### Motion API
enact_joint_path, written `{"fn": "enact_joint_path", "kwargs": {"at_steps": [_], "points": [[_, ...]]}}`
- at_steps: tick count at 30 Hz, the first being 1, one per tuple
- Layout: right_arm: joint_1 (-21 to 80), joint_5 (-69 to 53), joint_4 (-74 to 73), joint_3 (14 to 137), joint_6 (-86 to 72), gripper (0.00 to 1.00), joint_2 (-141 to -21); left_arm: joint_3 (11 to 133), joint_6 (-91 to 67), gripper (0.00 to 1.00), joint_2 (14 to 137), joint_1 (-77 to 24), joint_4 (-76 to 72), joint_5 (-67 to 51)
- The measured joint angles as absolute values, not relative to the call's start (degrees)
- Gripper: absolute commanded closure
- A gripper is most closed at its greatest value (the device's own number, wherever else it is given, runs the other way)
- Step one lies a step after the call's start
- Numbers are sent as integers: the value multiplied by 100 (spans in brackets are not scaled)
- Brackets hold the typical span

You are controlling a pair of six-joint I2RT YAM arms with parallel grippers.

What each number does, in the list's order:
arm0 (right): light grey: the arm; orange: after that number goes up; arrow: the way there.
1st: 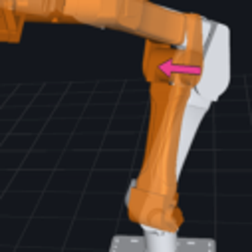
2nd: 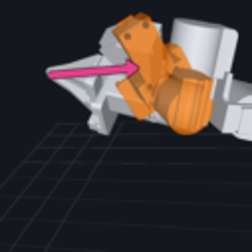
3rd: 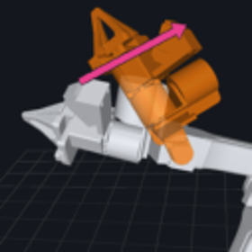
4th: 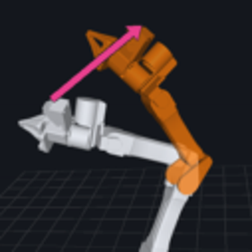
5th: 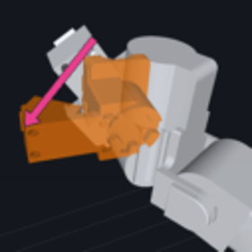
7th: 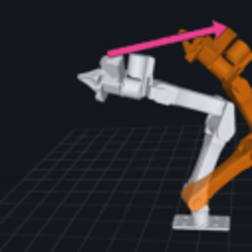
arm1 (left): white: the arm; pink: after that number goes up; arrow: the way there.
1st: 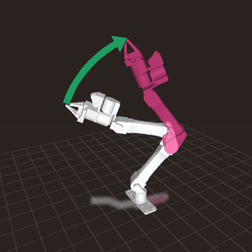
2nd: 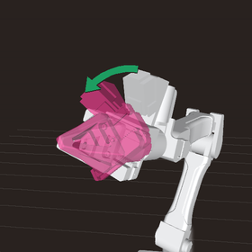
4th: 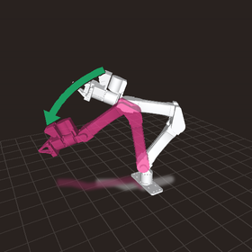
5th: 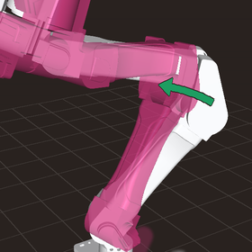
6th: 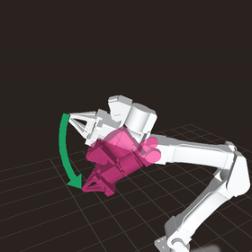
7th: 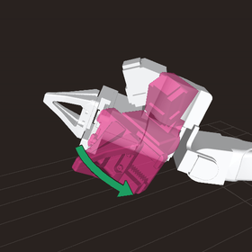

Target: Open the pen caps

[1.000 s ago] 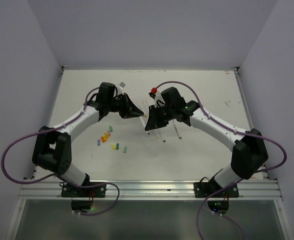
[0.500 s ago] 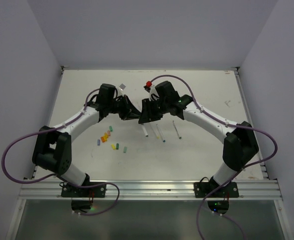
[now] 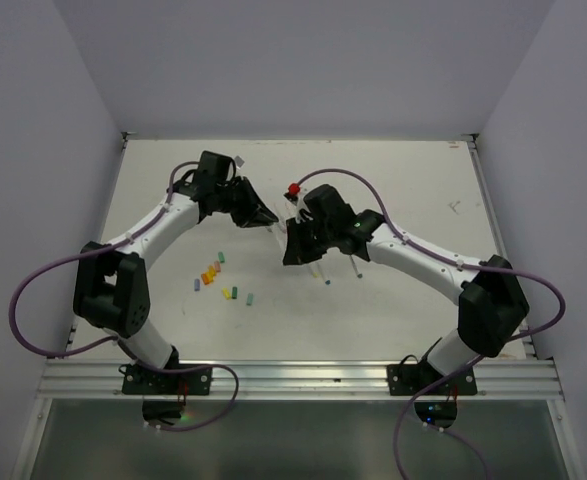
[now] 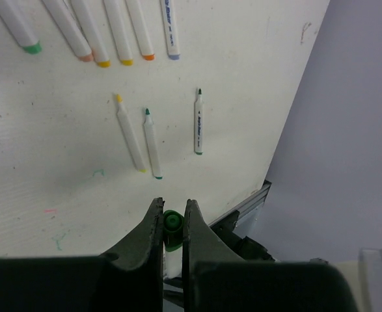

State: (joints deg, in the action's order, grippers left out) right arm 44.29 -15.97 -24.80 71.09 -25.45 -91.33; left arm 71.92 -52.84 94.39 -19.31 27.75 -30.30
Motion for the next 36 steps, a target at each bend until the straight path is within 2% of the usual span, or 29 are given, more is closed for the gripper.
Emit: {"fn": "enact_joint_path", "kwargs": {"at_steps": [2, 6, 14, 16, 17, 18, 19, 20, 25, 29, 33, 36], "points": [[4539, -1590, -2521, 6914, -2613, 47, -8993, 7199, -5374, 100, 9439, -1874, 2679, -3030], [4689, -1553, -2700, 6895, -2547, 42, -8973, 7192, -5492, 100, 9415, -1848, 2480, -3074], [4611, -1251, -2932, 7708, -2434, 42, -9550, 6995, -5489, 100, 9164, -1848, 2383, -3129], [4563, -1253, -2967, 7909, -2392, 46, -9734, 6971, -5489, 100, 9111, -1848, 2383, -3131], [4530, -1256, -2985, 8053, -2355, 51, -9861, 6958, -5489, 100, 9085, -1848, 2381, -3133], [4519, -1258, -2989, 8145, -2329, 60, -9950, 6952, -5489, 100, 9070, -1850, 2381, -3138], [4497, -1269, -2985, 8232, -2292, 90, -10049, 6949, -5489, 100, 9061, -1850, 2383, -3140], [4482, -1278, -2987, 8298, -2239, 100, -10127, 6949, -5489, 100, 9054, -1850, 2381, -3140], [4486, -1313, -3026, 8377, -2202, 100, -10224, 7026, -5494, 100, 9098, -1848, 2576, -3026], [4504, -1129, -2797, 8088, -2233, 100, -10060, 7717, -5461, 100, 9535, -1931, 3284, -2877], [4499, -843, -2270, 7271, -2403, 100, -9424, 8576, -5446, 100, 10101, -2095, 4117, -2891], [4595, -860, -2700, 6418, -2556, 100, -8626, 9102, -5419, 100, 10379, -1953, 4117, -2427]]}}
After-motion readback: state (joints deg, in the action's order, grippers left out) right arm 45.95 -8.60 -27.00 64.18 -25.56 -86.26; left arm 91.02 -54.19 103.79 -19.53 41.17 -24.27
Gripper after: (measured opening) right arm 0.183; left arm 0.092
